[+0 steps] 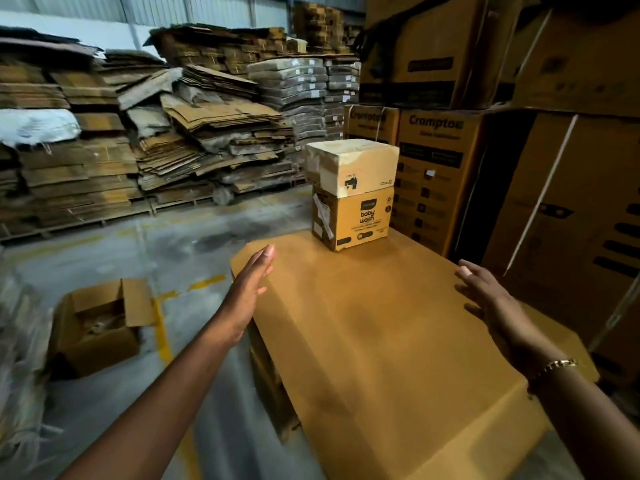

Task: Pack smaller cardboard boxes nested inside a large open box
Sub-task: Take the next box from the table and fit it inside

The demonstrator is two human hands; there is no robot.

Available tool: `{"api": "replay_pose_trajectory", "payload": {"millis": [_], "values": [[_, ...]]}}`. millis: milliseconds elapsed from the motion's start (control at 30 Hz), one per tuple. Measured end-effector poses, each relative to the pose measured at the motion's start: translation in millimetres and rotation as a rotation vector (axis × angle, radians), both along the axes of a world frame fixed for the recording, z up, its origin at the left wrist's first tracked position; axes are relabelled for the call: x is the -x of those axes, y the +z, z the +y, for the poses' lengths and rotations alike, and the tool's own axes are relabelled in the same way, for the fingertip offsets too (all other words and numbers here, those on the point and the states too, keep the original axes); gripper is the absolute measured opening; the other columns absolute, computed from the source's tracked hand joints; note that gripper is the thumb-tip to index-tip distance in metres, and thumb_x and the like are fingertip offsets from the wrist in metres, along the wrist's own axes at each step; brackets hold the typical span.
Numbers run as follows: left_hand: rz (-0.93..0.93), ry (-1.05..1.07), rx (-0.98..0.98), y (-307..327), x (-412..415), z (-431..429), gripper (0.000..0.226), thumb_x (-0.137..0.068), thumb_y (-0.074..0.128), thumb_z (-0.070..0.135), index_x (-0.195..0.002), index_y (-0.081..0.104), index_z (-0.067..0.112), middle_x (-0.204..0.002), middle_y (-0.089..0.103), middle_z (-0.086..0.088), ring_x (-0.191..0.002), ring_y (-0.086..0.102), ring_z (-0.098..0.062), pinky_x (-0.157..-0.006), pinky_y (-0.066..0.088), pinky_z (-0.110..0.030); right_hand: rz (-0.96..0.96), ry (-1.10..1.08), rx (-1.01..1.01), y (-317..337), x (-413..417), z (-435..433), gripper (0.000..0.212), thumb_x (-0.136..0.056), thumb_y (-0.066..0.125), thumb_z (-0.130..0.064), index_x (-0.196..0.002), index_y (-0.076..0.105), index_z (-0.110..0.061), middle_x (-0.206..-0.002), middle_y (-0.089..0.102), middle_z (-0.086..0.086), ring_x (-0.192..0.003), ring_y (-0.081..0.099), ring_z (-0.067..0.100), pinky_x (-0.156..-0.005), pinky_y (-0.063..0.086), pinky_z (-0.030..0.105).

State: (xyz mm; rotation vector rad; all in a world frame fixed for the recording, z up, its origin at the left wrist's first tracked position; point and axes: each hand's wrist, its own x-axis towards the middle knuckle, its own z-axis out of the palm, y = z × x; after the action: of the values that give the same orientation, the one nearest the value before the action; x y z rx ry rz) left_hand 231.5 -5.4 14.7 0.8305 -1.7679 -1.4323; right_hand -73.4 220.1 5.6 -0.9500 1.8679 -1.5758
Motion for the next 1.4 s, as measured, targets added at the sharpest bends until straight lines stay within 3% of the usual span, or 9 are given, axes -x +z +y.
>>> {"api": "replay_pose_trajectory", "payload": {"millis": [200,567,733,900,1000,1100,1233,1333,1400], "values": [[-0.042,-0.049,-0.011,12,38,-126,0.1,-0.069,0.039,0.087,-0.152,0.039,0.031,-0.155,0.043,0.01,-0.138,0.042,-0.008,-0.118,0.028,-0.044,-0.052,-0.058,0.022,14,34,-131,0.07,-0.091,0.051,-0.061,-0.152,0.036,-0.03,-0.159,0.037,-0.002,-0.138,0.041,0.017,-0.114,0.031,0.04],[-0.057,-0.201,0.007,1,161,-353,0.069,-0.095,0.03,0.061,-0.152,0.041,0.022,-0.153,0.045,0.001,-0.139,0.042,-0.018,-0.114,0.03,-0.044,-0.127,-0.229,0.062,6,75,-311,0.072,-0.085,0.056,-0.071,-0.146,0.041,-0.036,-0.158,0.038,-0.004,-0.139,0.041,0.023,-0.114,0.032,0.051],[-0.038,-0.329,-0.01,-5,229,-468,0.07,-0.093,0.034,0.064,-0.149,0.045,0.024,-0.15,0.048,0.002,-0.136,0.044,-0.017,-0.106,0.034,-0.04,-0.213,-0.407,0.123,-7,95,-403,0.08,-0.076,0.058,-0.078,-0.145,0.041,-0.041,-0.163,0.031,-0.002,-0.146,0.032,0.03,-0.114,0.027,0.06],[-0.009,-0.388,-0.065,7,285,-565,0.048,-0.096,0.041,0.064,-0.132,0.053,0.034,-0.136,0.052,0.009,-0.132,0.044,-0.017,-0.1,0.03,-0.04,-0.277,-0.579,0.111,2,110,-476,0.091,-0.075,0.057,-0.081,-0.153,0.035,-0.038,-0.165,0.025,-0.001,-0.149,0.025,0.034,-0.113,0.025,0.067],[0.031,-0.316,-0.132,21,320,-613,0.068,-0.087,0.044,0.074,-0.136,0.053,0.027,-0.132,0.052,0.003,-0.129,0.046,-0.02,-0.099,0.031,-0.042,-0.279,-0.643,0.097,13,119,-510,0.095,-0.071,0.057,-0.084,-0.153,0.032,-0.042,-0.167,0.019,-0.001,-0.151,0.019,0.037,-0.111,0.021,0.073],[0.003,-0.334,-0.226,31,357,-653,0.08,-0.09,0.04,0.076,-0.147,0.048,0.02,-0.148,0.046,-0.006,-0.137,0.041,-0.025,-0.104,0.029,-0.048,-0.334,-0.705,0.083,25,127,-544,0.097,-0.072,0.059,-0.084,-0.155,0.027,-0.042,-0.168,0.014,0.003,-0.151,0.014,0.041,-0.11,0.016,0.077],[-0.121,-0.486,-0.297,41,392,-678,0.1,-0.067,0.041,0.095,-0.137,0.059,0.027,-0.144,0.054,-0.004,-0.135,0.043,-0.028,-0.108,0.029,-0.053,-0.417,-0.739,0.064,40,141,-583,0.107,-0.067,0.059,-0.089,-0.156,0.024,-0.041,-0.169,0.01,0.007,-0.151,0.01,0.045,-0.107,0.014,0.08],[-0.148,-0.656,-0.31,43,413,-686,0.087,-0.068,0.045,0.094,-0.124,0.07,0.033,-0.125,0.07,-0.006,-0.116,0.064,-0.032,-0.103,0.041,-0.054,-0.465,-0.723,0.03,47,148,-607,0.111,-0.065,0.058,-0.09,-0.156,0.028,-0.035,-0.166,0.018,0.011,-0.147,0.02,0.047,-0.102,0.024,0.077],[-0.142,-0.748,-0.304,46,425,-691,0.074,-0.076,0.047,0.088,-0.118,0.074,0.033,-0.117,0.075,-0.007,-0.108,0.07,-0.031,-0.093,0.05,-0.047,-0.479,-0.692,0.042,54,151,-620,0.105,-0.068,0.057,-0.089,-0.155,0.03,-0.035,-0.163,0.025,0.013,-0.13,0.04,0.045,-0.085,0.041,0.069]]}}
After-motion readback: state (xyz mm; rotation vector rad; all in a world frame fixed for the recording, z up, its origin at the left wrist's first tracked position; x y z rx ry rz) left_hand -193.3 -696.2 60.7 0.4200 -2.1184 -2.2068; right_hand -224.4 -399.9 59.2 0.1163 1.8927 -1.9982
